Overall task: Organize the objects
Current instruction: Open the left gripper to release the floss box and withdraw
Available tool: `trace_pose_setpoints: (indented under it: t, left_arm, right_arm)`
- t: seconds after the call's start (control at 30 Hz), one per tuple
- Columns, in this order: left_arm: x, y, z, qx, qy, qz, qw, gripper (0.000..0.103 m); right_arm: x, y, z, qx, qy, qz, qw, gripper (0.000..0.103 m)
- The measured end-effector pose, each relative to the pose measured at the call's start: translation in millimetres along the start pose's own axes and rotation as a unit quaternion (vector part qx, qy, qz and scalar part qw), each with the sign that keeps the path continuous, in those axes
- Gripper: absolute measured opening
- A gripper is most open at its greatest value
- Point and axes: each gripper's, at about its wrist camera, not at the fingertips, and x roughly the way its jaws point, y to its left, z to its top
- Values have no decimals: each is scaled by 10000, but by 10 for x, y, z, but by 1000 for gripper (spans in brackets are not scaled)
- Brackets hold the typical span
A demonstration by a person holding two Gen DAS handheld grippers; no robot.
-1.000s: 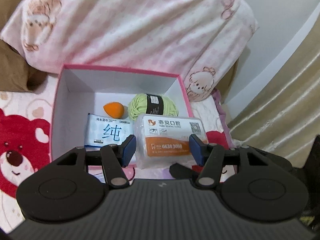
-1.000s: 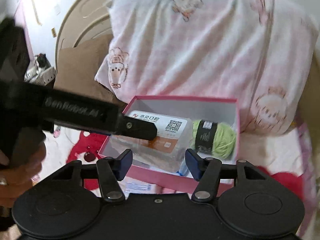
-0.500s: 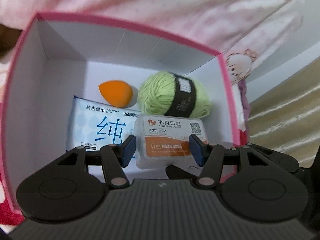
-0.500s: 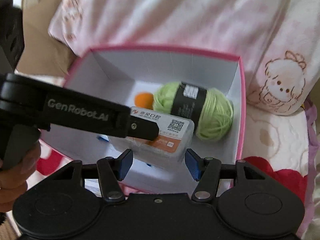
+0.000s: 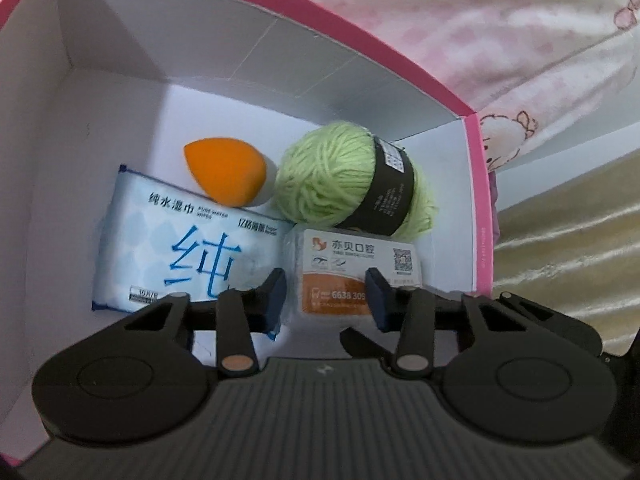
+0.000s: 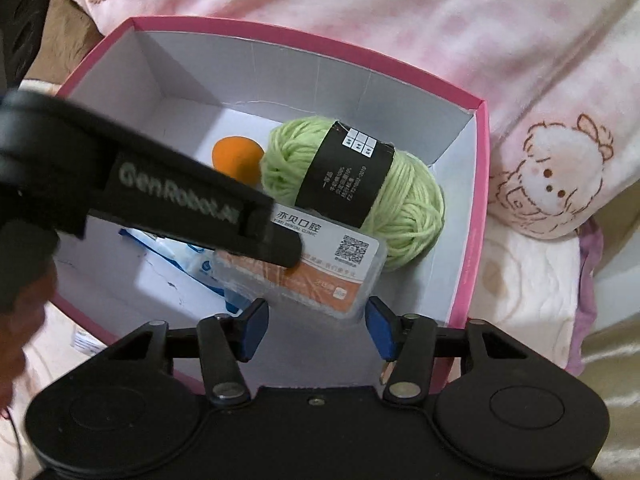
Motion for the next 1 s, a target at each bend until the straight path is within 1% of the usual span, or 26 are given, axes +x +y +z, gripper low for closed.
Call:
trace_pose_setpoints:
  t: [0.13, 0.17, 0.23, 0.27, 0.3, 0.37, 0.43, 0.5, 0.57, 0.67, 0.7, 0.73, 0.9, 1.0]
  left_arm:
    - [20, -135, -53, 235, -37, 199, 9995, 37]
    - [39, -151, -64, 251, -47, 224, 9994, 36]
    - [91, -164, -90, 187, 11, 205, 9996, 34]
    - [107, -160, -102, 156, 19, 208, 9997, 33]
    - [128, -167, -118, 170, -42, 282, 9994, 32]
    - [181, -167, -167, 243, -31, 435, 9988, 31]
    - [238, -127, -194, 111, 23, 375, 9992, 31]
    - [264, -105, -212, 41, 35, 364, 9993, 31]
    - [249, -141, -225, 188, -47, 528, 9984, 32]
    - [130, -261, -254, 676, -220, 751, 9946, 32]
    - [66, -292, -273, 824, -288, 846, 9926, 32]
    - [-2, -315, -295, 941, -328, 921, 9907, 32]
    - [-504, -437, -427, 1487, -467, 1133, 9813, 32]
    - [-825, -491, -521, 1750, -539, 1267, 9749, 38]
  right_arm:
    - [-32, -29, -46, -21, -63, -69, 10000, 56]
    - [-52, -44, -51, -40, -77, -96, 9999, 56]
    - [-106, -83, -44, -31, -248, -133, 9996, 55]
    - [-137, -115, -58, 17, -346, -103, 9993, 55]
    - [-158, -155, -77, 85, -448, -62, 9989, 52]
    - [-164, -234, -128, 254, -581, 125, 9979, 52]
    - [-164, -220, -176, 192, -673, 92, 9975, 49]
    - [-193, -213, -245, 132, -792, 125, 9967, 47]
    - [-237, -251, -306, 226, -848, 317, 9956, 47]
    - [-338, -262, -384, 381, -912, 457, 9941, 48]
    - [-374, -274, -418, 444, -933, 461, 9936, 50]
    - [-428, -279, -448, 488, -960, 472, 9931, 51]
    - [-697, -257, -571, 749, -1100, 746, 9883, 53]
    - [-879, -217, -627, 863, -1212, 849, 9852, 53]
